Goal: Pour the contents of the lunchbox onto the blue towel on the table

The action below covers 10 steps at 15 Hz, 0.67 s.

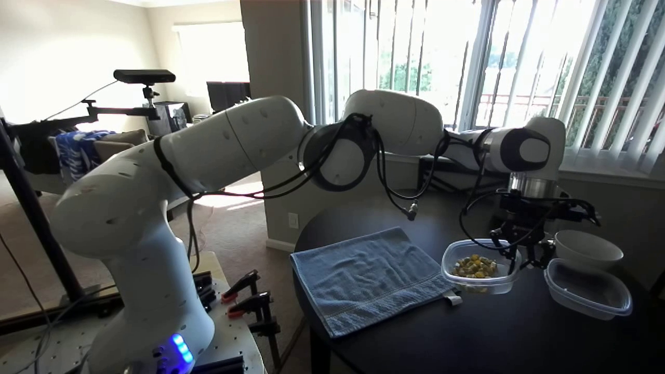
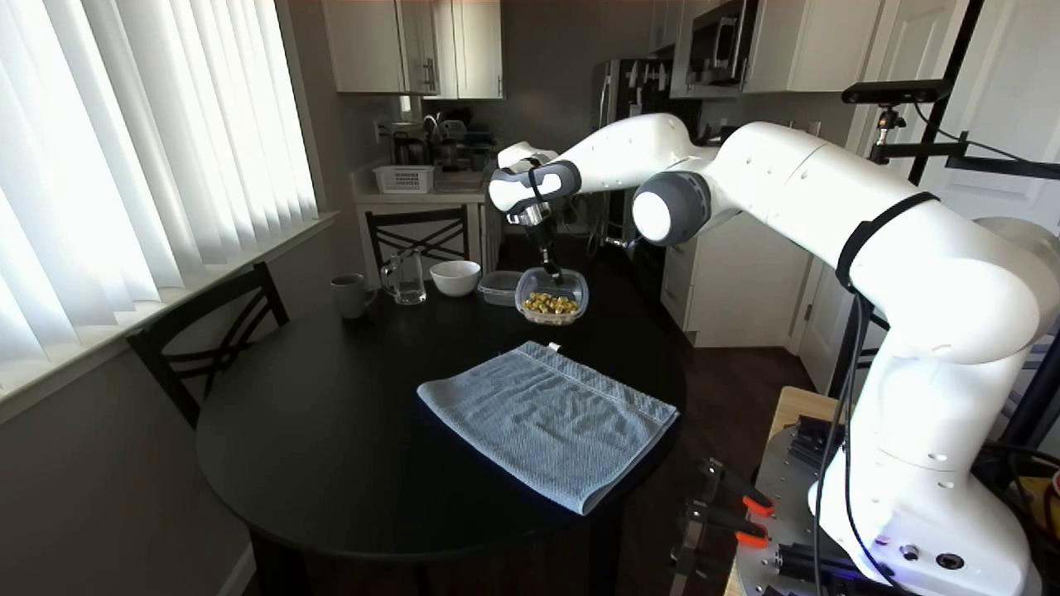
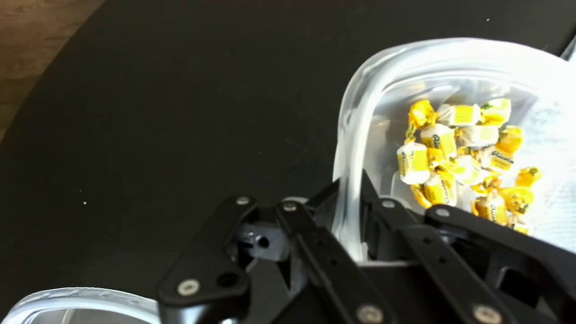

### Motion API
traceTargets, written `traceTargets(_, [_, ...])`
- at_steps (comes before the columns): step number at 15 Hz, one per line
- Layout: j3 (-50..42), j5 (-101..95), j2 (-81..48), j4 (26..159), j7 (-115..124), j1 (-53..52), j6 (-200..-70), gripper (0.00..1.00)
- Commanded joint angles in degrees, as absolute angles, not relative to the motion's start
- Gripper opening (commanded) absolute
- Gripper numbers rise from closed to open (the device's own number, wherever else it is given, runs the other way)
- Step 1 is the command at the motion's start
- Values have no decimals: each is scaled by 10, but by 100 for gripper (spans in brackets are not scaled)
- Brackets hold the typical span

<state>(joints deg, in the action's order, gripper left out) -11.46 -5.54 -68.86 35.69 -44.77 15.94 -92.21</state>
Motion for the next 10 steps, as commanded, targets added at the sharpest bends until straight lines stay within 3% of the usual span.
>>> traceTargets(1, [-114, -55, -689, 357, -449, 160, -922, 4])
traceTargets(10, [-111, -62, -696, 350, -437, 127, -918, 1])
